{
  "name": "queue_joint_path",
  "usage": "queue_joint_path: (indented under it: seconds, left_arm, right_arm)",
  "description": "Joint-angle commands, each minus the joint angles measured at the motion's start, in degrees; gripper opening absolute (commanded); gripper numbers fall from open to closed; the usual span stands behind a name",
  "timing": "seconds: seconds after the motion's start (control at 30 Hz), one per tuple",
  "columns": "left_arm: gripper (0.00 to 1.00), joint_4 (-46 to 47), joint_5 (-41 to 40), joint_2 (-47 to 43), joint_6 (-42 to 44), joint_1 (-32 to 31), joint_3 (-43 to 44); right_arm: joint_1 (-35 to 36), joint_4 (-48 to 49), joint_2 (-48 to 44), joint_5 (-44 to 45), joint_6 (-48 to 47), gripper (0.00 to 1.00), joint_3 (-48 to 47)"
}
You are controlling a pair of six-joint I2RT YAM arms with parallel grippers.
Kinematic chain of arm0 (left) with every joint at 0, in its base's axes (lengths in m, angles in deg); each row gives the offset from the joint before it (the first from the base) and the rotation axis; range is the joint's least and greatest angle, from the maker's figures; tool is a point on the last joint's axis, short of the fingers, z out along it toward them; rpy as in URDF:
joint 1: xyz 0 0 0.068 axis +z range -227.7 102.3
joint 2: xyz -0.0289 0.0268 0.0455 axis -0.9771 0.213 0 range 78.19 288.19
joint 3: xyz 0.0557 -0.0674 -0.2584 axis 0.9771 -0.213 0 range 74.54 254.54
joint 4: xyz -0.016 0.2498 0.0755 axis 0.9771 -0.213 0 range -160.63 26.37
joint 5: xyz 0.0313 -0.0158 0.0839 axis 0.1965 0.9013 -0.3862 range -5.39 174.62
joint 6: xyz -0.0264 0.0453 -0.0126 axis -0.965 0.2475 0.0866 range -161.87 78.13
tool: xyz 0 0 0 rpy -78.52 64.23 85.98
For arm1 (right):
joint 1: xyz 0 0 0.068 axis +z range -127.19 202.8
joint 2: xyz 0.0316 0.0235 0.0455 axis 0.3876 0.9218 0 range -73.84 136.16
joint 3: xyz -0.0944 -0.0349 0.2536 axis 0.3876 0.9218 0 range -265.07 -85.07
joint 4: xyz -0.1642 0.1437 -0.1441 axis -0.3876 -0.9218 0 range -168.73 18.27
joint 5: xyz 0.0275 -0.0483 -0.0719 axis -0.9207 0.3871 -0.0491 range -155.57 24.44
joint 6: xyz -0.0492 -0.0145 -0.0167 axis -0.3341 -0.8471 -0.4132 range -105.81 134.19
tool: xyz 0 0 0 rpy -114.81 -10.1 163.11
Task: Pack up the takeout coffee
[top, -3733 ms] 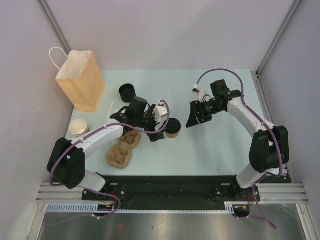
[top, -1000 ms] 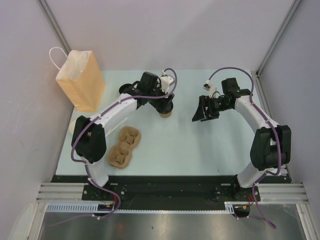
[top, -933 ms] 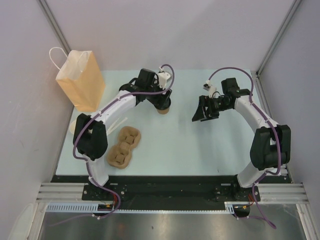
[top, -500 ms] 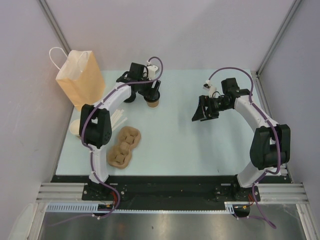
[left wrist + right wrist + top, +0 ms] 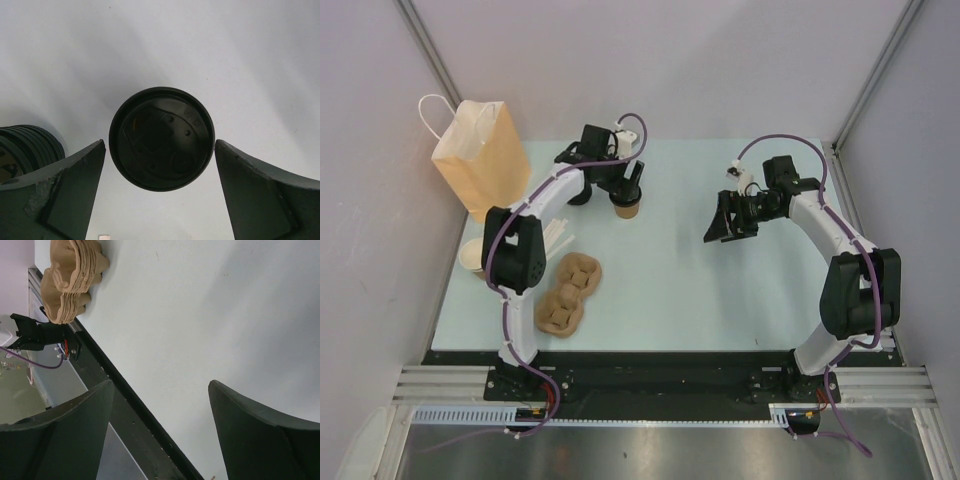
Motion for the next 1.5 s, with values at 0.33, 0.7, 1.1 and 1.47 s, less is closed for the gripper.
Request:
queue_joint_path:
  seconds: [0.33, 0.7, 1.1, 1.47]
  left_arm:
    - [1.0, -6.52, 1.88, -8.49, -1.31, 0.48, 10.82]
    - [0.99, -20.59, 10.67, -28.42, 7.55, 5.75, 9.1]
    - [0.75, -26.22, 11.48, -46.29, 13.02, 11.02, -28.35]
    - [0.45, -27.46, 9.79, -47.87, 20.68, 10.85, -40.23]
  right_arm:
    - [-0.58, 2.1, -3.81, -1.25, 1.29, 0.84, -1.2]
    - [-3.13, -2.11, -8.74, 0.15, -2.31, 0.86, -1.99]
    - [-3.31, -7.83, -14.01, 1.38, -5.57, 0.85, -0.06]
    - [-3.31, -7.22, -16.12, 1.91, -5.66, 0.85, 2.58]
